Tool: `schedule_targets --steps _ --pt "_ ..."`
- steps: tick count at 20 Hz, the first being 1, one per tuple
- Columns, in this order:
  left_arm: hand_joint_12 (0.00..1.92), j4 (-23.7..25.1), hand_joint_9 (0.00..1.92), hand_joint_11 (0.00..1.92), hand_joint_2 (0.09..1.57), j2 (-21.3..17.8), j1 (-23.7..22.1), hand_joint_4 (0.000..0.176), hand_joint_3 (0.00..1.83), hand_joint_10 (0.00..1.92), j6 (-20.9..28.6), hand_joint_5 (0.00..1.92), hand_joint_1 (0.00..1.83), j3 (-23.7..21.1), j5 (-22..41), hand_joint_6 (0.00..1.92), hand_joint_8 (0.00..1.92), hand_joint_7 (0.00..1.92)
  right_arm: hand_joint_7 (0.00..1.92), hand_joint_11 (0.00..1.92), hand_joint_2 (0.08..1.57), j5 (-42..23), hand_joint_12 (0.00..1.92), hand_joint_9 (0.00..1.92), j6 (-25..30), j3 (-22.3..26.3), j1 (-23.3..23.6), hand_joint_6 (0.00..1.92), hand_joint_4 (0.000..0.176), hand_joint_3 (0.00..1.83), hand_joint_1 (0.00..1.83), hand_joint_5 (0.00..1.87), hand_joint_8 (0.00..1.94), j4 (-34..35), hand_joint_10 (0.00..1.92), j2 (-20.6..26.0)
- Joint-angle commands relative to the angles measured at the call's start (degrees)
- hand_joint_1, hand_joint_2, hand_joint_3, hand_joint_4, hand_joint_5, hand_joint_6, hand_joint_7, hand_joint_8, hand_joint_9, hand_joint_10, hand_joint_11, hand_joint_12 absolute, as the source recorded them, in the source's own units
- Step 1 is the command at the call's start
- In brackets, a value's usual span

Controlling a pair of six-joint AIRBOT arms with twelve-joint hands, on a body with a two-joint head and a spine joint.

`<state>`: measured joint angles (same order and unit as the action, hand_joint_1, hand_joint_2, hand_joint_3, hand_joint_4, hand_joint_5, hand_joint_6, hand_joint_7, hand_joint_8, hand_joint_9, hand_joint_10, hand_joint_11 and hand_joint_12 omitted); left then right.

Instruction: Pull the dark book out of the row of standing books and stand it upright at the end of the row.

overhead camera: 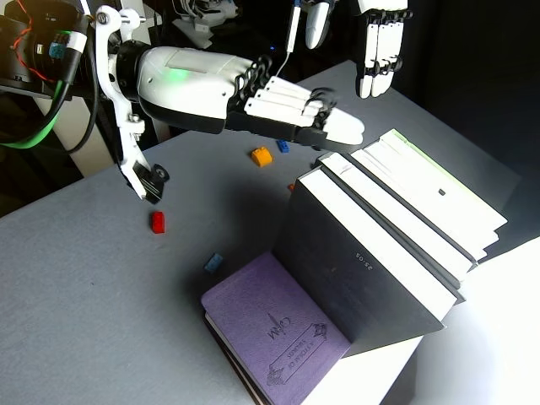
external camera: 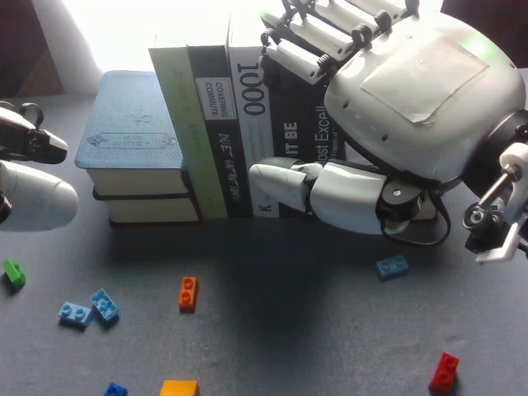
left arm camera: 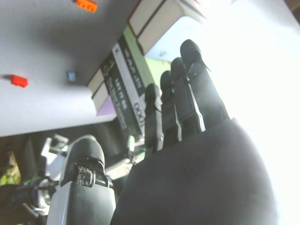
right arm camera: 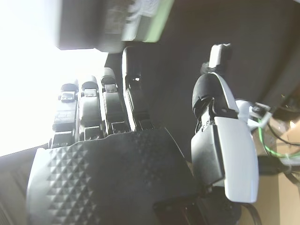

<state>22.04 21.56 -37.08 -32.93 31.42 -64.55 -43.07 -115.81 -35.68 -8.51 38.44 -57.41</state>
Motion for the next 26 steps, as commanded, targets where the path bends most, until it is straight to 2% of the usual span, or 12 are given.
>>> schedule_targets --steps 1,4,6,7,11,14,15,16,21,22,25,26 --pt "0.01 1.5 0.29 0.39 1.23 -0.5 -0.5 0.029 0.00 0.00 0.1 0.28 0.09 -0.1 4.8 0.00 0.00 0.26 0.02 0.00 1.22 -5.7 0.00 0.00 -0.3 0.2 0.8 0.95 0.000 0.00 0.00 0.15 0.00 -3.0 0.00 0.6" --pt "0.00 1.5 0.29 0.37 1.24 -0.5 -0.5 0.015 0.00 0.00 0.1 0.27 0.18 -0.1 4.8 0.00 0.00 0.26 0.00 0.00 1.22 -5.7 0.00 0.00 -0.9 0.1 3.6 0.97 0.000 0.00 0.00 0.10 0.00 -3.1 0.00 0.6" --pt "0.01 1.5 0.28 0.40 1.25 -0.5 -0.5 0.036 0.00 0.00 0.1 0.25 0.07 -0.1 4.8 0.00 0.00 0.25 0.02 0.00 1.22 -5.5 0.00 0.00 -0.9 -0.3 5.5 0.99 0.000 0.00 0.00 0.14 0.01 -3.1 0.00 0.4" --pt "0.01 1.5 0.29 0.38 1.25 -0.5 -0.5 0.017 0.00 0.00 0.1 0.26 0.16 -0.1 4.8 0.01 0.00 0.26 0.01 0.00 1.23 -5.4 0.00 0.00 -0.9 -0.9 5.8 0.98 0.000 0.00 0.00 0.13 0.00 -3.1 0.00 0.1" --pt "0.01 1.5 0.27 0.38 1.25 -0.5 -0.5 0.028 0.00 0.00 0.1 0.24 0.05 -0.1 4.8 0.00 0.00 0.25 0.01 0.00 1.23 -5.5 0.00 0.00 -1.2 -3.6 5.0 0.98 0.000 0.00 0.00 0.13 0.01 -3.1 0.00 -0.5" --pt "0.00 1.5 0.29 0.38 1.24 -0.5 -0.5 0.006 0.00 0.00 0.1 0.29 0.24 -0.1 4.7 0.01 0.01 0.28 0.06 0.00 1.23 -5.5 0.00 0.00 -1.2 -4.6 3.6 0.94 0.000 0.00 0.00 0.14 0.02 -3.1 0.00 -0.6" --pt "0.01 1.5 0.30 0.40 1.24 -0.5 -0.5 0.026 0.00 0.00 0.1 0.28 0.07 -0.1 4.7 0.00 0.00 0.27 0.04 0.00 1.22 -5.6 0.00 0.00 -1.2 -4.5 3.0 0.94 0.000 0.00 0.00 0.16 0.01 -3.1 0.00 -0.6" --pt "0.01 1.5 0.29 0.39 1.24 -0.5 -0.5 0.018 0.00 0.00 0.1 0.28 0.14 -0.1 4.7 0.00 0.00 0.27 0.04 0.00 1.23 -5.7 0.00 0.00 -1.1 -4.5 2.3 0.95 0.000 0.00 0.00 0.16 0.01 -3.1 0.00 -0.6" --pt "0.01 1.5 0.28 0.40 1.25 -0.5 -0.5 0.032 0.00 0.00 0.1 0.28 0.08 -0.1 4.7 0.00 0.00 0.26 0.01 0.00 1.21 -6.7 0.00 0.00 -1.1 -2.4 -1.4 0.98 0.000 0.00 0.00 0.15 0.00 -3.1 0.00 0.5" --pt "0.01 1.5 0.30 0.39 1.25 -0.5 -0.5 0.012 0.00 0.01 0.2 0.29 0.22 -0.1 4.7 0.00 0.01 0.29 0.04 0.00 1.22 -6.8 0.00 0.00 -1.1 -1.5 -1.7 0.96 0.000 0.00 0.00 0.11 0.02 -3.1 0.00 0.8" --pt "0.02 1.5 0.32 0.43 1.26 -0.5 -0.5 0.025 0.00 0.01 0.2 0.28 0.08 -0.1 4.7 0.01 0.01 0.28 0.13 0.00 1.22 -7.1 0.00 0.00 -1.1 2.3 -2.8 1.03 0.000 0.00 0.00 0.13 0.05 -3.0 0.00 2.1" --pt "0.01 1.5 0.32 0.41 1.25 -0.5 -0.5 0.013 0.00 0.01 0.2 0.29 0.18 -0.1 4.7 0.01 0.01 0.29 0.11 0.00 1.22 -7.2 0.00 0.00 -1.2 3.6 -3.2 1.03 0.000 0.00 0.00 0.10 0.04 -3.0 0.00 2.6"
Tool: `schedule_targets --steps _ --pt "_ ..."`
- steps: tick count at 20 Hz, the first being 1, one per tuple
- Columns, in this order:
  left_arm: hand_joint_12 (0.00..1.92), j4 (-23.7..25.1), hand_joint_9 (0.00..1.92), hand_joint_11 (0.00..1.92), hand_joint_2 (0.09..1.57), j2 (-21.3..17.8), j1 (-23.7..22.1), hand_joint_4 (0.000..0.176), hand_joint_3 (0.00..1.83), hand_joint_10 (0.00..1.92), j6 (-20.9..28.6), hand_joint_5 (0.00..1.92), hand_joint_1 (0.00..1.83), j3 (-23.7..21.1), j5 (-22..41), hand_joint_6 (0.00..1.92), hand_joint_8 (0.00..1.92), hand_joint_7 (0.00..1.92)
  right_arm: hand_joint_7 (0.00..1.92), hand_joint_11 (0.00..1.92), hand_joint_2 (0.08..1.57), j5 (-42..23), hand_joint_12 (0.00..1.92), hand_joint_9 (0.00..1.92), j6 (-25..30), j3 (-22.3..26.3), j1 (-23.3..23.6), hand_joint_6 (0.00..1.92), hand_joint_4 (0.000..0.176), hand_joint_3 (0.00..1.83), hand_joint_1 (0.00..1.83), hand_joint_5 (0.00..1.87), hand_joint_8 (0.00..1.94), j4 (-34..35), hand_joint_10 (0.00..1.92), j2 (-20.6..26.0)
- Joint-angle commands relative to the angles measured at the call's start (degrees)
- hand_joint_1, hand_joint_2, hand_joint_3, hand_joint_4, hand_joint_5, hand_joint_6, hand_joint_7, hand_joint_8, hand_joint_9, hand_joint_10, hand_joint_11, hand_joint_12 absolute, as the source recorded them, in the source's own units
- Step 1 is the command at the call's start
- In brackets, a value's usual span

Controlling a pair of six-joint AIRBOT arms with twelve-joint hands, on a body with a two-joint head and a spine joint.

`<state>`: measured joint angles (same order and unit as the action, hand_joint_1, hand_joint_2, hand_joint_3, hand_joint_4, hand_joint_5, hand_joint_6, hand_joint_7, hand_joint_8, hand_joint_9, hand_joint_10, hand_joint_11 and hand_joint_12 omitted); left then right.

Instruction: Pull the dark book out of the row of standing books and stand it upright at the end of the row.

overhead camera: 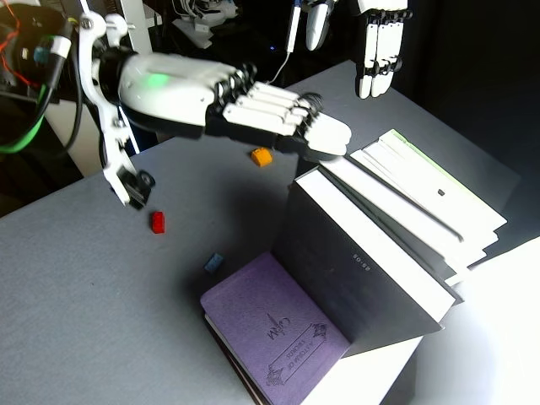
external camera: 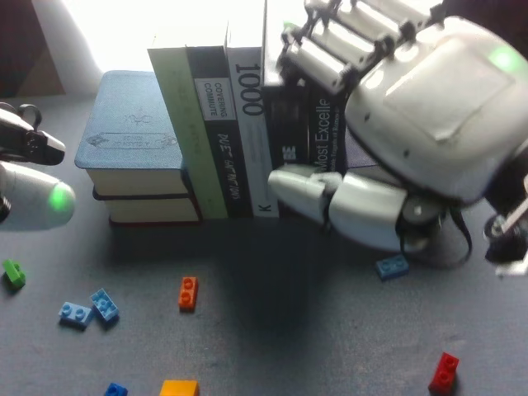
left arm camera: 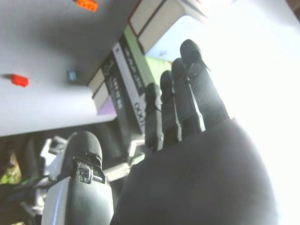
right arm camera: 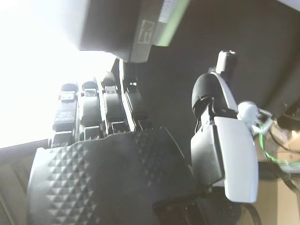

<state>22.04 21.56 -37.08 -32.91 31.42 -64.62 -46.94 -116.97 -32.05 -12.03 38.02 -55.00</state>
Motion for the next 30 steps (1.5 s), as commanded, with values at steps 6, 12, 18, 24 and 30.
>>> schedule_targets --steps 6,12,18,24,30 --pt "0.00 1.6 0.29 0.40 1.26 -0.5 -0.5 0.011 0.00 0.00 0.2 0.30 0.20 -0.1 4.8 0.01 0.00 0.27 0.02 0.00 1.23 -3.9 0.00 0.00 -5.2 7.5 0.4 1.09 0.000 0.00 0.00 0.11 0.00 4.3 0.00 2.5" --pt "0.00 1.6 0.26 0.35 1.27 -0.5 -0.5 0.028 0.00 0.00 0.2 0.26 0.07 0.0 4.9 0.00 0.00 0.24 0.02 0.00 1.22 -3.4 0.00 0.00 -10.1 12.0 0.4 1.04 0.000 0.00 0.00 0.14 0.01 12.6 0.00 4.2" --pt "0.01 1.6 0.26 0.35 1.25 -0.5 -0.5 0.027 0.00 0.00 0.2 0.25 0.01 0.0 4.9 0.01 0.00 0.24 0.00 0.00 1.22 -2.9 0.00 0.00 -14.0 14.8 -0.1 1.08 0.000 0.00 0.00 0.17 0.00 19.5 0.00 5.3" --pt "0.01 1.6 0.26 0.34 1.26 -0.5 -0.5 0.023 0.00 0.01 0.1 0.25 0.09 0.0 4.9 0.01 0.01 0.24 0.01 0.00 1.22 -3.3 0.00 0.00 -16.9 18.0 -3.0 1.12 0.000 0.00 0.00 0.14 0.00 19.6 0.00 6.0" --pt "0.01 1.6 0.26 0.33 1.27 -0.5 -0.5 0.012 0.00 0.01 0.1 0.24 0.14 0.0 4.9 0.01 0.01 0.24 0.09 0.00 1.23 -3.2 0.00 0.00 -18.9 20.1 -5.1 1.02 0.000 0.00 0.00 0.11 0.03 19.8 0.00 6.1"
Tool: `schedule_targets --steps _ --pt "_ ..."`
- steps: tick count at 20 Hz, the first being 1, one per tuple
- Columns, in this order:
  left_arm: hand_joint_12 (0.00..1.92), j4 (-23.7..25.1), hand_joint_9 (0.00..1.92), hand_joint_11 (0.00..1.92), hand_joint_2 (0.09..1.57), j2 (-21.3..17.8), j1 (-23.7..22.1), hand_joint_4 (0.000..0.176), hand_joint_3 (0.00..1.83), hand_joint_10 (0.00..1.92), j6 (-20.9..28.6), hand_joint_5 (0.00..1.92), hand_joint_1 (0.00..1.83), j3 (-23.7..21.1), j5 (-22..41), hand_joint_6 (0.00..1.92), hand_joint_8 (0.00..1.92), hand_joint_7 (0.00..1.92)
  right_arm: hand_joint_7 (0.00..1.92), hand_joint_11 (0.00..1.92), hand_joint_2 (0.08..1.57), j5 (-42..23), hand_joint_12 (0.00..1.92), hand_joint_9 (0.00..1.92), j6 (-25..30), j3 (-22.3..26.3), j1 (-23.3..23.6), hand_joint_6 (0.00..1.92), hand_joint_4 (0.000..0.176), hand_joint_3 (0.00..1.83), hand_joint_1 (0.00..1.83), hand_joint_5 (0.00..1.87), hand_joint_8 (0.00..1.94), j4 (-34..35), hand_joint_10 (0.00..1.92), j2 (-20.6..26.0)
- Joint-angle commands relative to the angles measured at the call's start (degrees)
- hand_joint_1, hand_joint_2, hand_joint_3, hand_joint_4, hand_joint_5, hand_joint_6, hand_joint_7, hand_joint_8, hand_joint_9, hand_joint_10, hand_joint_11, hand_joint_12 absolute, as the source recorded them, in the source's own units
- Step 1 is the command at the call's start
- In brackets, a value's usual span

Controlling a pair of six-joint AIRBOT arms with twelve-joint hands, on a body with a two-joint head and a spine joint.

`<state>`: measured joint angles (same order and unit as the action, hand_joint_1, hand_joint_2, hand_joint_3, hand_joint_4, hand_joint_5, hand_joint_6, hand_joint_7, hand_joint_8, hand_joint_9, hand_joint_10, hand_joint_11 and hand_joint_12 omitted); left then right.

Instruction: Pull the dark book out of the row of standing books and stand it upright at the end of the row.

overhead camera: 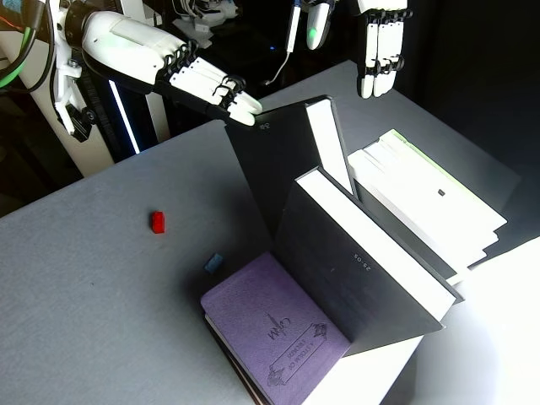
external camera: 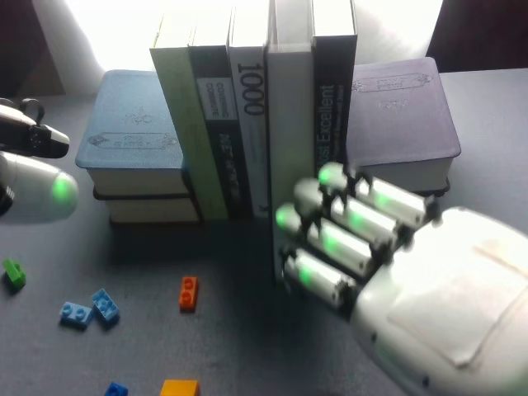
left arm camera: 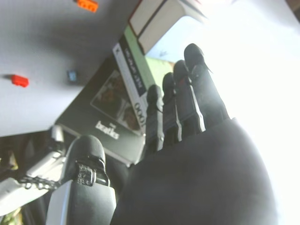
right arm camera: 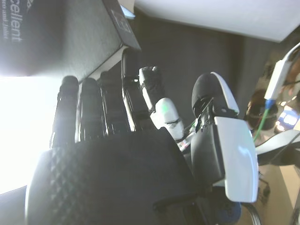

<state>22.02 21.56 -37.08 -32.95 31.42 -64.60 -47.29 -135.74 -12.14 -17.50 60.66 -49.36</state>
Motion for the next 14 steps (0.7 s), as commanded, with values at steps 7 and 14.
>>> schedule_targets --steps 7,14 --pt "0.00 1.6 0.23 0.32 1.28 -0.5 -0.5 0.023 0.00 0.00 0.1 0.22 0.04 0.0 4.8 0.00 0.00 0.21 0.05 0.00 1.21 -1.0 0.00 0.00 -1.8 0.8 -2.5 0.96 0.000 0.00 0.00 0.12 0.00 -2.9 0.00 0.4" --pt "0.00 1.6 0.23 0.30 1.28 -0.5 -0.5 0.007 0.00 0.01 0.1 0.22 0.10 0.0 4.8 0.01 0.01 0.21 0.12 0.00 1.22 -0.6 0.00 0.00 -2.8 -0.1 -5.3 0.92 0.000 0.00 0.00 0.19 0.02 -2.9 0.00 -0.1"
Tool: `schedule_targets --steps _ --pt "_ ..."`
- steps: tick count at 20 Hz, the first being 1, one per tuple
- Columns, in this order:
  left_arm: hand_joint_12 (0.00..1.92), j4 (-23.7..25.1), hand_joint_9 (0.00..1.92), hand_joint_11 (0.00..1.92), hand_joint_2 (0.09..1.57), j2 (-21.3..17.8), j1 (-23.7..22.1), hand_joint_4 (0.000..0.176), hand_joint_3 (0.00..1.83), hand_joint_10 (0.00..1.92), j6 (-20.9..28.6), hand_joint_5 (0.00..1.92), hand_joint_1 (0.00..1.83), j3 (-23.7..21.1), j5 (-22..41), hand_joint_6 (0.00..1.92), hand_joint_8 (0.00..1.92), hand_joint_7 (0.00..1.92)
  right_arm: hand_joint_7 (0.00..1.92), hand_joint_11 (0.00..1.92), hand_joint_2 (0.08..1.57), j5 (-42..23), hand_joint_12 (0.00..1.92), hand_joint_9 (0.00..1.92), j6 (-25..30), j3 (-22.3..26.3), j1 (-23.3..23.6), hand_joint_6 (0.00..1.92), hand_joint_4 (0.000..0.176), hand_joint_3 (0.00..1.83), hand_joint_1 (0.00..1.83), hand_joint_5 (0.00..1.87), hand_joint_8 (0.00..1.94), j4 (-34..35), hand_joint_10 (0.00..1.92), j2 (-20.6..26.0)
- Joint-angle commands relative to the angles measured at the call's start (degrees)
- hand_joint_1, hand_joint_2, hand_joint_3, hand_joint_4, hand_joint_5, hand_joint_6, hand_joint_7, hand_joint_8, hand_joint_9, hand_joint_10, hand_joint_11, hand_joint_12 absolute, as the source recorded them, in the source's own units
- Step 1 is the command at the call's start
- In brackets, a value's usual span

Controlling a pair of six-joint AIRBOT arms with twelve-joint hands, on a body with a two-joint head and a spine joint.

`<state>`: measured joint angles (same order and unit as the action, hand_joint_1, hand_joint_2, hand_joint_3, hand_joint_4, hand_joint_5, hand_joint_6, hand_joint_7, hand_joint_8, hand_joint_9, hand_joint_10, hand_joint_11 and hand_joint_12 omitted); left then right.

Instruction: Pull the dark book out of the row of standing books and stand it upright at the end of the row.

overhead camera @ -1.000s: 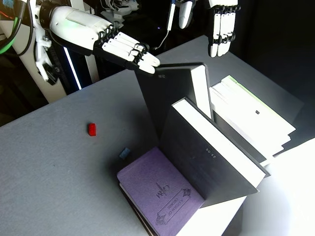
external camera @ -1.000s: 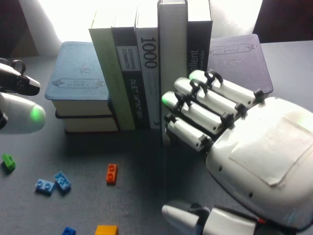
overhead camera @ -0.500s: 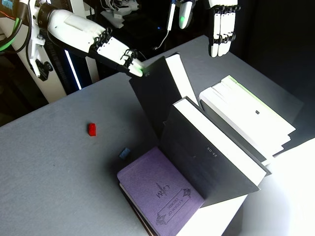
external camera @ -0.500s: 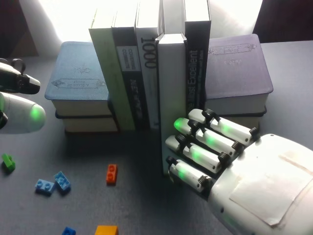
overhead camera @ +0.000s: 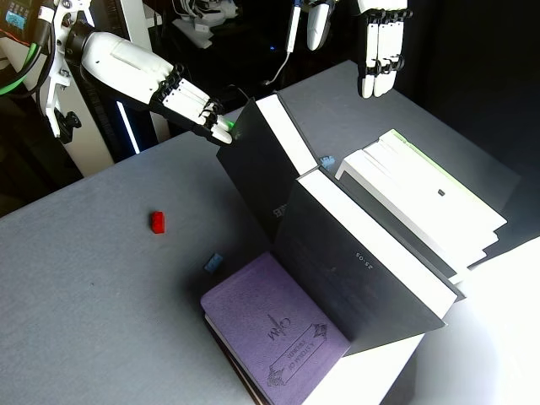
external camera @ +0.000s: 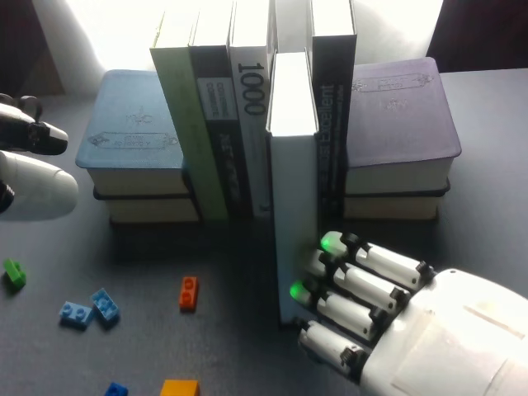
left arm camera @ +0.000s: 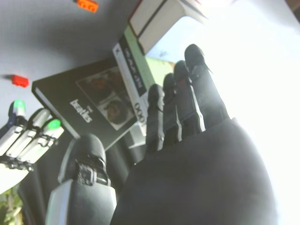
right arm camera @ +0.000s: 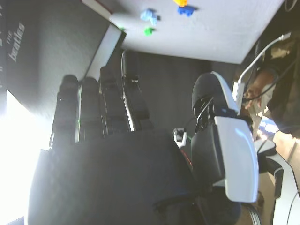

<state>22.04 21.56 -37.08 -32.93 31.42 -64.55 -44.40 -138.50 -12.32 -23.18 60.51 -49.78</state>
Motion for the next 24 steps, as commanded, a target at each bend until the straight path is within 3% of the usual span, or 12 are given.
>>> schedule_targets --steps 1,3,5,8,10,12,13,14,17,19,22,24 --pt "0.01 1.6 0.22 0.30 1.28 -0.5 -0.5 0.013 0.00 0.00 0.1 0.20 0.05 0.0 4.8 0.00 0.01 0.20 0.09 0.00 1.22 -3.4 0.00 0.00 0.0 -0.1 0.0 0.91 0.000 0.00 0.00 0.16 0.00 -2.7 0.00 0.3" --pt "0.01 1.5 0.21 0.31 1.28 -0.5 -0.5 0.028 0.00 0.01 0.1 0.19 0.00 0.0 4.7 0.01 0.01 0.19 0.11 0.00 1.22 -3.3 0.00 0.00 0.0 -1.1 -1.1 0.92 0.000 0.00 0.00 0.19 0.01 -2.7 0.00 -0.2" --pt "0.00 1.5 0.22 0.29 1.28 -0.5 -0.5 0.004 0.00 0.00 0.1 0.22 0.10 -0.1 4.7 0.01 0.01 0.21 0.10 0.00 1.22 -3.0 0.00 0.00 0.1 -2.3 -1.8 0.90 0.000 0.00 0.00 0.17 0.01 -2.7 0.00 -0.6" --pt "0.01 1.5 0.20 0.30 1.28 -0.5 -0.5 0.024 0.00 0.00 0.1 0.19 0.00 -0.1 4.7 0.01 0.00 0.18 0.11 0.00 1.23 -2.8 0.00 0.00 1.5 -4.5 -2.1 0.86 0.000 0.00 0.00 0.17 0.01 -2.6 0.00 -1.2" --pt "0.00 1.5 0.22 0.28 1.28 -0.5 -0.5 0.001 0.00 0.01 0.1 0.21 0.08 -0.1 4.7 0.01 0.01 0.20 0.12 0.00 1.23 -2.6 0.00 0.00 1.9 -5.8 -2.5 0.86 0.000 0.01 0.00 0.17 0.01 -2.6 0.00 -1.8" --pt "0.00 1.5 0.20 0.29 1.27 -0.5 -0.5 0.028 0.00 0.00 0.1 0.17 0.00 -0.1 4.7 0.00 0.00 0.17 0.14 0.00 1.23 -2.3 0.00 0.00 2.3 -6.7 -2.7 0.85 0.000 0.00 0.00 0.23 0.01 -2.6 0.00 -2.2" --pt "0.00 1.5 0.20 0.27 1.29 -0.5 -0.5 0.006 0.00 0.00 0.1 0.19 0.05 -0.1 4.7 0.01 0.00 0.18 0.14 0.00 1.23 -2.2 0.00 0.00 2.4 -7.0 -2.8 0.89 0.000 0.00 0.00 0.22 0.01 -2.6 0.00 -2.3" --pt "0.00 1.5 0.21 0.28 1.29 -0.5 -0.5 0.006 0.00 0.00 0.1 0.20 0.06 -0.1 4.7 0.01 0.01 0.19 0.15 0.00 1.23 -2.0 0.00 0.00 2.7 -7.4 -2.9 0.88 0.000 0.00 0.00 0.20 0.01 -2.6 0.00 -2.6" --pt "0.01 1.5 0.21 0.30 1.27 -0.5 -0.5 0.031 0.00 0.00 0.1 0.18 0.00 -0.1 4.7 0.00 0.00 0.18 0.16 0.00 1.23 -1.3 0.00 0.00 3.1 -9.0 -3.6 0.89 0.000 0.00 0.00 0.21 0.02 -2.6 0.00 -3.7" --pt "0.01 1.5 0.22 0.29 1.29 -0.5 -0.5 0.010 0.00 0.01 0.1 0.19 0.02 -0.1 4.7 0.01 0.01 0.20 0.16 0.00 1.23 -1.3 0.00 0.00 4.5 -10.5 -3.4 0.88 0.000 0.00 0.00 0.21 0.01 -2.6 0.00 -4.5" --pt "0.01 1.5 0.20 0.28 1.27 -0.5 -0.5 0.027 0.00 0.00 0.1 0.17 0.00 -0.1 4.7 0.00 0.00 0.18 0.17 0.00 1.23 -1.1 0.00 0.00 5.5 -11.5 -3.0 0.86 0.000 0.00 0.00 0.25 0.01 -2.6 0.00 -5.0" --pt "0.00 1.5 0.20 0.26 1.29 -0.5 -0.5 0.007 0.00 0.00 0.1 0.18 0.04 -0.1 4.7 0.00 0.01 0.19 0.16 0.00 1.23 -0.8 0.00 0.00 5.7 -11.5 -2.9 0.85 0.000 0.00 0.00 0.22 0.00 -2.7 0.00 -5.4"
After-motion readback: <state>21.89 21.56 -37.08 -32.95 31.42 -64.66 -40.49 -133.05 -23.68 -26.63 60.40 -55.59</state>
